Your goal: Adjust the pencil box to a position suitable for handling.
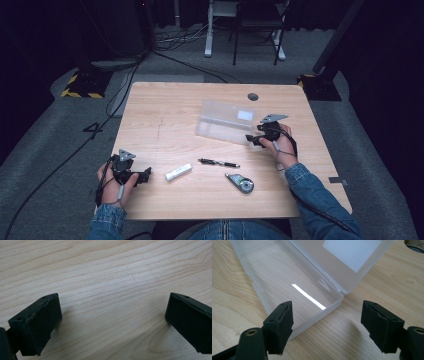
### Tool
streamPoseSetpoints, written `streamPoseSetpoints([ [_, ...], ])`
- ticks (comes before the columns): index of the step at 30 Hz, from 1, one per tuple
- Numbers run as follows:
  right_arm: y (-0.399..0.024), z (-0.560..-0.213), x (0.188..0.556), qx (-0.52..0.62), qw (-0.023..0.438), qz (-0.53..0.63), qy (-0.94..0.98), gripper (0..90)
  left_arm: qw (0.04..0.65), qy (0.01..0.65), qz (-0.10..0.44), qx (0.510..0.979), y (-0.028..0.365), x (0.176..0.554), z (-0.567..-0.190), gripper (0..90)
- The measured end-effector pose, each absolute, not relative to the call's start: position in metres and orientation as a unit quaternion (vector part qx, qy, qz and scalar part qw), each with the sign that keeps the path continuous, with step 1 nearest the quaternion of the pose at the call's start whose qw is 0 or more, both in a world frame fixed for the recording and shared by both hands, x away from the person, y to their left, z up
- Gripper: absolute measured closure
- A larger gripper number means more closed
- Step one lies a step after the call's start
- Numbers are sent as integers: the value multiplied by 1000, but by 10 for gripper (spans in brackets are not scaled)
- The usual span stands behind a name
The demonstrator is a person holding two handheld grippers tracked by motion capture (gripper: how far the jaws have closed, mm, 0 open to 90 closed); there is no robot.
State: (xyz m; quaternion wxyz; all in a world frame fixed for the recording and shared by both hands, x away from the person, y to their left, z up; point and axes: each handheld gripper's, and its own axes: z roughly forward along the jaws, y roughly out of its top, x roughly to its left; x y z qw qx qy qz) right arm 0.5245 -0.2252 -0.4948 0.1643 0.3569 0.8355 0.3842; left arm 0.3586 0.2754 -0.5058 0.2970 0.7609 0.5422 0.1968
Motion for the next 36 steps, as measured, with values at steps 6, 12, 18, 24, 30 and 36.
streamPoseSetpoints([
  [6,-225,-495,522,336,167,387,842,373,297,542,197,761,275,359,-506,8],
  [12,-225,-495,519,324,165,383,849,398,297,542,197,761,275,359,-506,8],
  [18,-226,-494,514,313,166,380,855,420,298,542,195,761,275,359,-506,7],
  [24,-228,-494,507,304,164,378,859,420,298,543,194,761,275,359,-506,5],
  [30,-228,-493,500,294,160,374,865,415,298,543,194,761,275,359,-506,4],
  [36,-228,-492,491,282,153,373,871,411,298,543,194,761,275,359,-506,4],
])
